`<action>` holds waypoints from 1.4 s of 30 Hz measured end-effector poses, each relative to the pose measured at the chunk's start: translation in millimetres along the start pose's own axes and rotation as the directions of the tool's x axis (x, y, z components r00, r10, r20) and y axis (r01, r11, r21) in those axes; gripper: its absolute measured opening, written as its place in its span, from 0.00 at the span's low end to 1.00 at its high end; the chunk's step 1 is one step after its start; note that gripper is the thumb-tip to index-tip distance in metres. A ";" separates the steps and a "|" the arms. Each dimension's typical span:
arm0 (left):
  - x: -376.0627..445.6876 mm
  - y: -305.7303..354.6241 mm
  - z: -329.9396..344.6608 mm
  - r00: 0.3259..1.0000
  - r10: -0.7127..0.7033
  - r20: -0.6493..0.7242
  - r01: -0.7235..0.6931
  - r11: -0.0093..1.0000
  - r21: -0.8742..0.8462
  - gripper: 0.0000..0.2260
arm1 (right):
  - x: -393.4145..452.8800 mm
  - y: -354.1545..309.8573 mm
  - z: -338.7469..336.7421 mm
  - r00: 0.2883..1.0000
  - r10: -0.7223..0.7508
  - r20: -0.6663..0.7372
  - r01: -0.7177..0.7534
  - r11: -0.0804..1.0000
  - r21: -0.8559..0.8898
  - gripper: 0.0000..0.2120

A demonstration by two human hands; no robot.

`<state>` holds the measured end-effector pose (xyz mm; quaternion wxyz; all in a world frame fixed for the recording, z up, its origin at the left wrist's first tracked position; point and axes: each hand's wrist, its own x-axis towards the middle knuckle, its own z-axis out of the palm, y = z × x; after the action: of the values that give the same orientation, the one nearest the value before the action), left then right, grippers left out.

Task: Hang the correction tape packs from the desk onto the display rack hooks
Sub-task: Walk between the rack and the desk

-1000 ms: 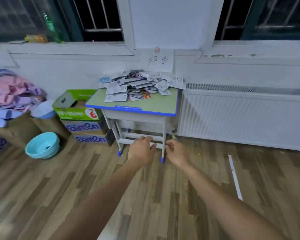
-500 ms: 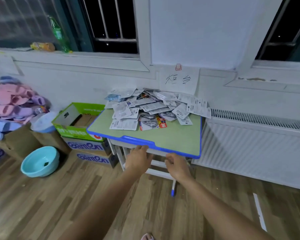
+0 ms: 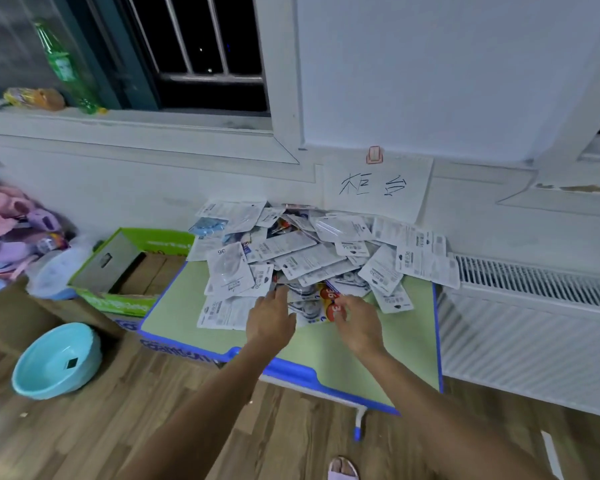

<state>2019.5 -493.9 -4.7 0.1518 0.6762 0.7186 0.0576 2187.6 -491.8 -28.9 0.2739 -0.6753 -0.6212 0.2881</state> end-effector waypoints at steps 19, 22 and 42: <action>125.8 -10.0 8.0 0.946 0.028 -0.323 -0.042 0.998 -0.038 0.14 | 115.6 3.7 26.6 0.940 -0.330 -0.090 0.313 0.935 -0.167 0.07; 123.4 -11.1 2.2 0.862 0.102 -0.497 -0.193 0.972 -0.137 0.10 | 110.8 1.5 19.7 0.890 -0.397 -0.224 0.375 0.917 -0.137 0.06; 82.3 15.2 -57.2 0.990 0.133 0.050 0.005 0.318 -0.948 0.04 | 13.1 -42.3 -16.4 0.881 0.236 -0.411 -0.072 0.924 0.376 0.08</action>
<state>2013.7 -404.3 42.3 0.5572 0.4909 0.5123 0.4313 2171.6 -475.6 12.4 0.5013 -0.7115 -0.4233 0.2515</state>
